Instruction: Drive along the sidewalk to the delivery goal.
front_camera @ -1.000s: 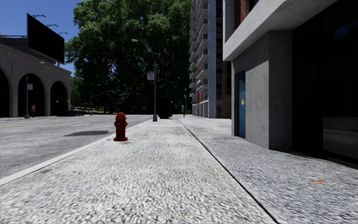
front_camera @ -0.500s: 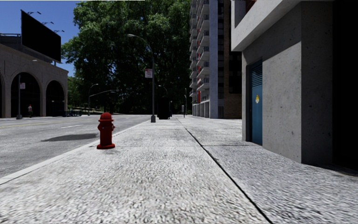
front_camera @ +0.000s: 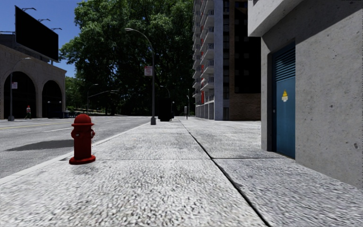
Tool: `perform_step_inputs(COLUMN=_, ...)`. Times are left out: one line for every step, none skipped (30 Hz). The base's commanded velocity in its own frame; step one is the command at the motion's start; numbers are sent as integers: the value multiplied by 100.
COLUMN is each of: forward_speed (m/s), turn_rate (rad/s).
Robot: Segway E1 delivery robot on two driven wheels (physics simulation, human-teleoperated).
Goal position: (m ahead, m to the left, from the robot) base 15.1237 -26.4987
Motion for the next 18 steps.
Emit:
perform_step_inputs(forward_speed=200, turn_rate=0)
perform_step_inputs(forward_speed=200, turn_rate=0)
perform_step_inputs(forward_speed=200, turn_rate=0)
perform_step_inputs(forward_speed=200, turn_rate=0)
perform_step_inputs(forward_speed=200, turn_rate=0)
perform_step_inputs(forward_speed=200, turn_rate=0)
perform_step_inputs(forward_speed=200, turn_rate=0)
perform_step_inputs(forward_speed=200, turn_rate=0)
perform_step_inputs(forward_speed=200, turn_rate=0)
perform_step_inputs(forward_speed=200, turn_rate=0)
perform_step_inputs(forward_speed=200, turn_rate=0)
perform_step_inputs(forward_speed=200, turn_rate=0)
perform_step_inputs(forward_speed=200, turn_rate=0)
perform_step_inputs(forward_speed=200, turn_rate=0)
perform_step_inputs(forward_speed=200, turn_rate=0)
perform_step_inputs(forward_speed=200, turn_rate=0)
perform_step_inputs(forward_speed=200, turn_rate=0)
perform_step_inputs(forward_speed=200, turn_rate=0)
